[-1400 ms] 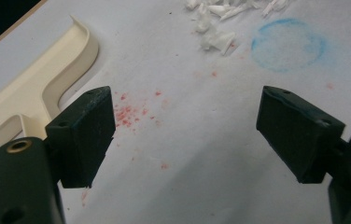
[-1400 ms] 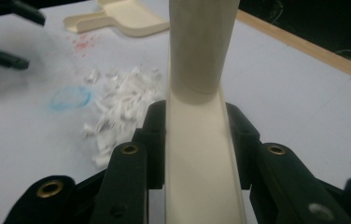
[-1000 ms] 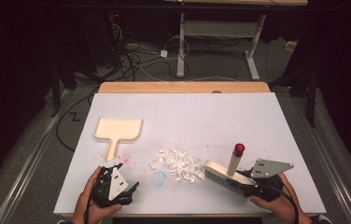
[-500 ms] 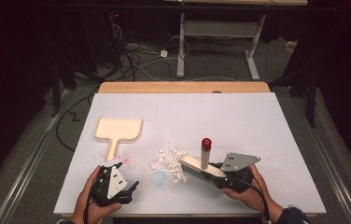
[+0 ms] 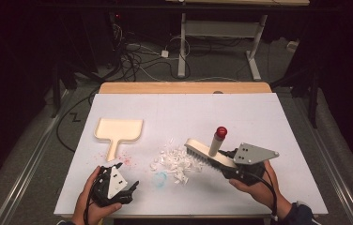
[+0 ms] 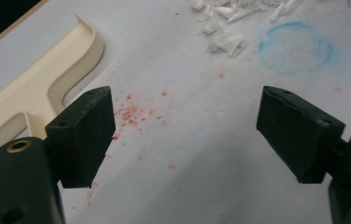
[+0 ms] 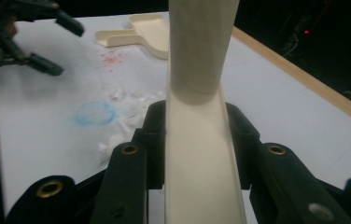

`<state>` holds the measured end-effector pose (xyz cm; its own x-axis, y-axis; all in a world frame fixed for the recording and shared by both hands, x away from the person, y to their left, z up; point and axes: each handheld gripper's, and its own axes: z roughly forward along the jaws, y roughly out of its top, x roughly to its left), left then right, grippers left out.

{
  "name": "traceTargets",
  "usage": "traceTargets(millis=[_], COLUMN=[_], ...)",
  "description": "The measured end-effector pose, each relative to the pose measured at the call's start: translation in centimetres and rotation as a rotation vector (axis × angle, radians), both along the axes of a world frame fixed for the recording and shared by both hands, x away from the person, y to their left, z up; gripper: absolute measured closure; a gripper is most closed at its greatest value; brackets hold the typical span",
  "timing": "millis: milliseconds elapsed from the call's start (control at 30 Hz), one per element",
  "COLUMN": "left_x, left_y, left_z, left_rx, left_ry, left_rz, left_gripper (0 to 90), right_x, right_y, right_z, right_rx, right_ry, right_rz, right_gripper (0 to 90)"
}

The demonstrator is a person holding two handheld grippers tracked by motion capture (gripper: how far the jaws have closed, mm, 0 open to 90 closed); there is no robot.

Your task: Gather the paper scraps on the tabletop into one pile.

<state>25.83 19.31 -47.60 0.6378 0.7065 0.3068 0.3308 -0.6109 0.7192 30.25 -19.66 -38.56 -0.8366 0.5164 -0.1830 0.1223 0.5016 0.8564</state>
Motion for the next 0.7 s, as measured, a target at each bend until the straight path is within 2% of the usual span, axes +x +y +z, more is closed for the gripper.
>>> traceTargets(millis=[100, 167, 233, 300, 367, 400, 467, 533, 633, 700], left_x=[0.1, 0.1, 0.1, 0.1, 0.1, 0.1, 0.2, 0.3, 0.3, 0.2], left_y=[0.0, 0.0, 0.0, 0.0, 0.1, 0.1, 0.2, 0.2, 0.3, 0.3], left_z=[0.0, -0.1, -0.1, -0.1, -0.2, -0.1, -0.2, -0.3, -0.3, -0.3], left_rx=[0.000, -0.001, 0.000, 0.000, -0.001, 0.001, -0.002, 0.002, 0.002, 0.000], left_ry=[0.002, 0.005, 0.006, 0.008, 0.009, 0.010, 0.012, 0.015, 0.020, 0.021], left_rz=[-0.002, -0.002, -0.003, -0.002, 0.000, 0.000, 0.002, 0.002, 0.005, 0.004], left_gripper=[18.3, 18.3, 18.4, 18.4, 18.4, 18.4, 18.4, 18.3, 18.4, 18.4], right_x=[1.7, 3.1, 4.7, 6.3, 7.7, 8.4, 9.6, 10.6, 11.4, 11.6], right_y=[0.6, 1.1, 1.7, 2.4, 3.4, 3.9, 4.8, 5.7, 7.2, 8.0], right_z=[-0.4, -0.9, -1.5, -2.1, -2.9, -3.4, -4.3, -5.3, -6.3, -6.5], right_rx=[-0.003, -0.023, -0.054, -0.064, -0.111, -0.126, -0.128, -0.144, -0.122, -0.111], right_ry=[-0.019, -0.034, -0.067, -0.074, -0.130, -0.139, -0.127, -0.138, -0.125, -0.116], right_rz=[-0.037, -0.068, -0.086, -0.102, -0.114, -0.121, -0.108, -0.097, -0.073, -0.033], right_gripper=[68.1, 68.1, 68.1, 68.1, 68.1, 68.1, 68.1, 68.2, 68.2, 68.1])
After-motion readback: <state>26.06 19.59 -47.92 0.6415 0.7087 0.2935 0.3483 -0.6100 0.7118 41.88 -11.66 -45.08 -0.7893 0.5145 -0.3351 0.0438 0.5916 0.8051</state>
